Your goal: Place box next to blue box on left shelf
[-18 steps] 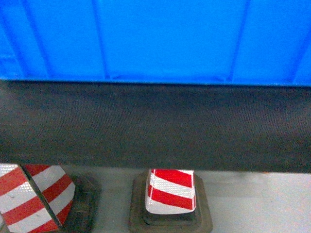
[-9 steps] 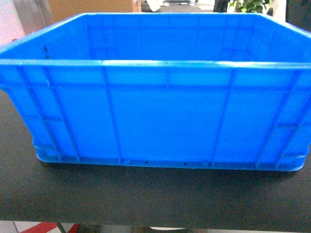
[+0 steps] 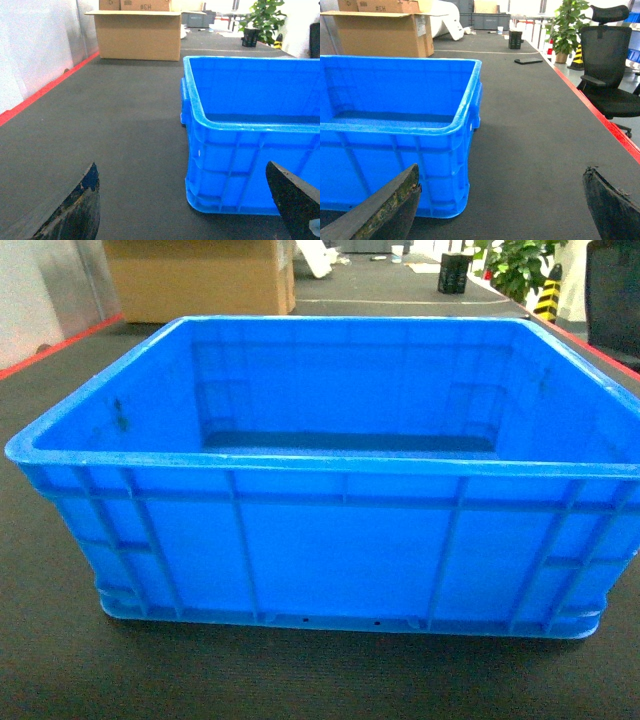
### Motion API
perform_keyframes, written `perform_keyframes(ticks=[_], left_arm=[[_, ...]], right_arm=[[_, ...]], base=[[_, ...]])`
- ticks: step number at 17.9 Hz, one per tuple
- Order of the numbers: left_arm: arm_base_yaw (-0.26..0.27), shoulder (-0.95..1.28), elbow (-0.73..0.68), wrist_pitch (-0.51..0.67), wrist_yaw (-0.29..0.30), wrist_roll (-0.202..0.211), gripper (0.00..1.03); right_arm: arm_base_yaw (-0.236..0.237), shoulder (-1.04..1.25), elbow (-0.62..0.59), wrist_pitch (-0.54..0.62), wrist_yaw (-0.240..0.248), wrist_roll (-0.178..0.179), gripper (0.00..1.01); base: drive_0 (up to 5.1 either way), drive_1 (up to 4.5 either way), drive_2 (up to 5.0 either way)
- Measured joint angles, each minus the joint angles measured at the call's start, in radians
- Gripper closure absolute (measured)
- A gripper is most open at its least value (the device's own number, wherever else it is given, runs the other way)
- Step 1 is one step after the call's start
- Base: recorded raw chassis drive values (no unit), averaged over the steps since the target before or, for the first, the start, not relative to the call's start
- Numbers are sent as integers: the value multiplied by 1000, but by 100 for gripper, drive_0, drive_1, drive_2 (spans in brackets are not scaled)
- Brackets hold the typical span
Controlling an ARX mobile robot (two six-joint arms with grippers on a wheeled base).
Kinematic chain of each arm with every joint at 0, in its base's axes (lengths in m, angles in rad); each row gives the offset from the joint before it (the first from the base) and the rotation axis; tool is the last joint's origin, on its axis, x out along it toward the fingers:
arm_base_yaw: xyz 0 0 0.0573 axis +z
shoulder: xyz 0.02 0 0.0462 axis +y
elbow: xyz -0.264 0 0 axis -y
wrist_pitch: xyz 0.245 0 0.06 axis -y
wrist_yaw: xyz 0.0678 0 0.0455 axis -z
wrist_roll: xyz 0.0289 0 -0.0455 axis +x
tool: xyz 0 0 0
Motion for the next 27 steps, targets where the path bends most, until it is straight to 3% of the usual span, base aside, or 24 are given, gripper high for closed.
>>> perform_keyframes(ticks=[19, 20, 21, 22, 23, 24, 25, 26, 27], left_arm=[[0, 0, 0, -2, 1, 0, 5], [-35, 18, 18, -79, -96, 1, 5], [-111, 89, 46, -130, -247, 1, 5], [-142, 122, 50, -125, -364, 0, 5], [-154, 134, 50, -103, -449, -3, 5], [-175, 158, 55, -71, -463, -5, 5], [-194, 202, 61, -41, -470, -13, 5], [-210, 257, 76, 7, -469, -17, 5], [-192, 431, 164, 175, -439, -6, 5]], right_arm=[[0, 0, 0, -3, 0, 0, 3], [0, 0, 0, -3, 0, 0, 3], [0, 0, 0, -3, 1, 0, 3], [32, 16, 16, -71, 85, 6, 3], [97, 77, 37, -117, 224, 21, 3], [127, 92, 41, -117, 301, 27, 3], [123, 98, 50, -103, 325, 36, 3], [123, 154, 71, -54, 320, 40, 3], [87, 337, 161, 91, 258, 42, 3]], base=[[0, 0, 0], [0, 0, 0], [0, 0, 0], [0, 0, 0], [0, 0, 0], [0, 0, 0], [0, 0, 0], [0, 0, 0], [0, 0, 0]])
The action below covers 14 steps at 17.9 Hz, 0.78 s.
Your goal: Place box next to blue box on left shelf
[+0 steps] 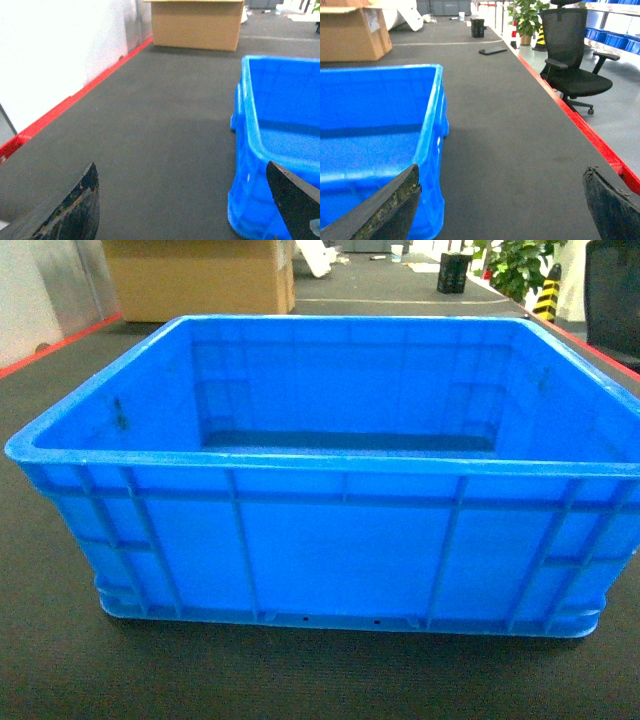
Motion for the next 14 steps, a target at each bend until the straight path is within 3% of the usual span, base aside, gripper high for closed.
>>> perform_keyframes(ticks=[1, 3, 8, 14], left_arm=[[19, 338, 209, 155, 88, 5, 5], [25, 606, 372, 193, 145, -14, 5], [22, 992, 600, 172, 159, -20, 5], [29, 1189, 665, 165, 168, -47, 5]], right_arm=[[-31, 349, 235, 116, -93, 40, 3], [-27, 616, 401, 106, -172, 77, 3], [19, 1012, 657, 45, -183, 120, 3], [24, 1245, 738, 20, -188, 150, 3]], base=[[0, 0, 0], [0, 0, 0], [0, 0, 0], [0, 0, 0]])
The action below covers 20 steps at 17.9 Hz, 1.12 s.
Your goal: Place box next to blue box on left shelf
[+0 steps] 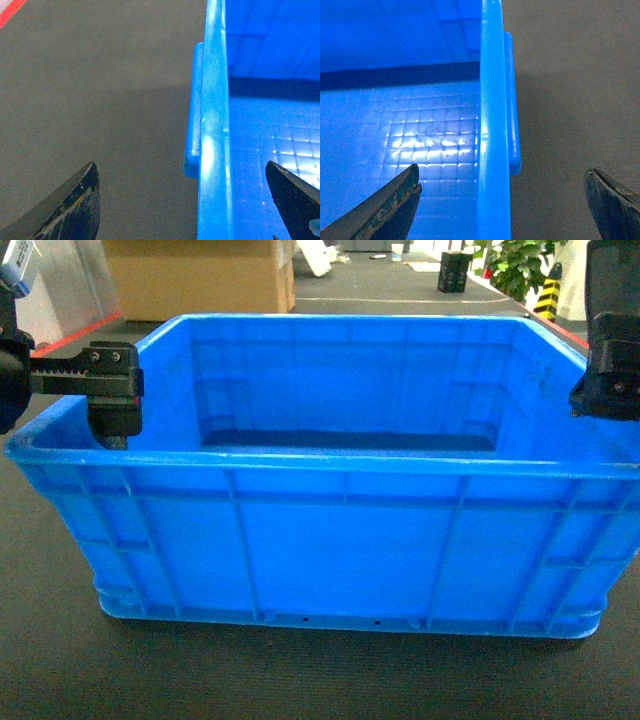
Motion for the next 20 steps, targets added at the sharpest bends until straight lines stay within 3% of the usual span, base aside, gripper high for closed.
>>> perform_keyframes(ticks=[6, 7, 10, 16, 20], left_arm=[[4, 52, 47, -27, 19, -73, 5], [6, 52, 51, -32, 22, -83, 5], [7, 52, 55, -49, 27, -95, 28], [2, 52, 72, -89, 51, -91, 83], [-2, 46, 72, -91, 37, -73, 89]], right_arm=[[1, 62, 22, -13, -3, 19, 3], [1, 64, 24, -20, -4, 19, 11], [1, 64, 37, -23, -5, 18, 36], [14, 77, 51, -36, 2, 10, 90], [21, 76, 52, -29, 2, 3, 92]], base=[[0, 0, 0], [0, 0, 0], [0, 0, 0], [0, 0, 0], [0, 0, 0]])
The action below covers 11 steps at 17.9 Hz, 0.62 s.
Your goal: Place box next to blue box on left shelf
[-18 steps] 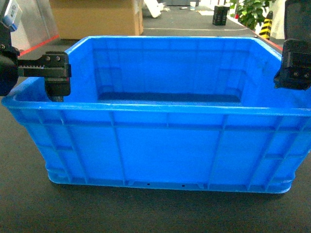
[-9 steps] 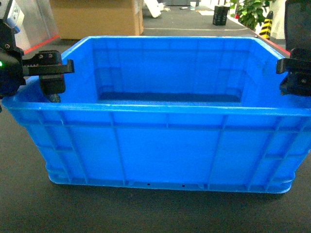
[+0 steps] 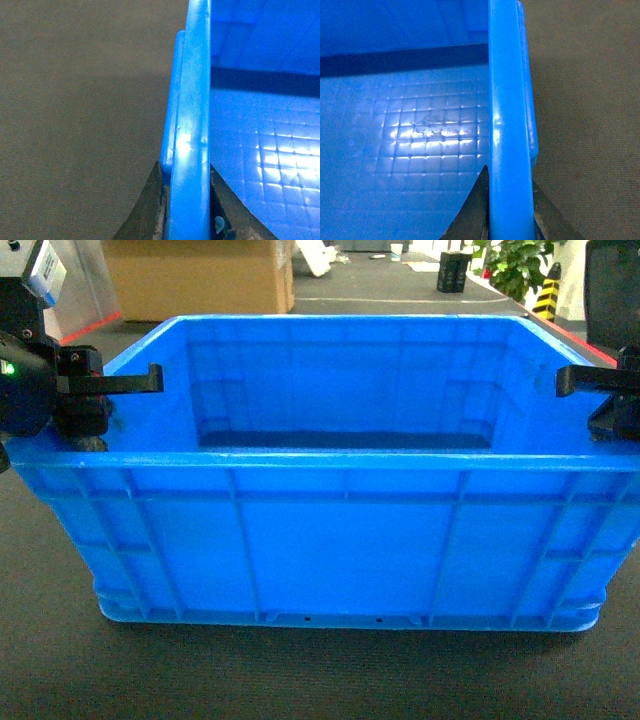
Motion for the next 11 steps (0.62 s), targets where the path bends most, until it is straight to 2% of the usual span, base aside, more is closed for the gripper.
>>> perform_keyframes(ticks=[4, 11], left_arm=[[-7, -8, -16, 30, -25, 6, 90], [-28, -114, -94, 74, -58, 52, 90]], right_arm=[[7, -11, -8, 17, 1, 0, 93], [39, -109, -84, 52, 25, 4, 93]], base=[[0, 0, 0], [0, 0, 0]])
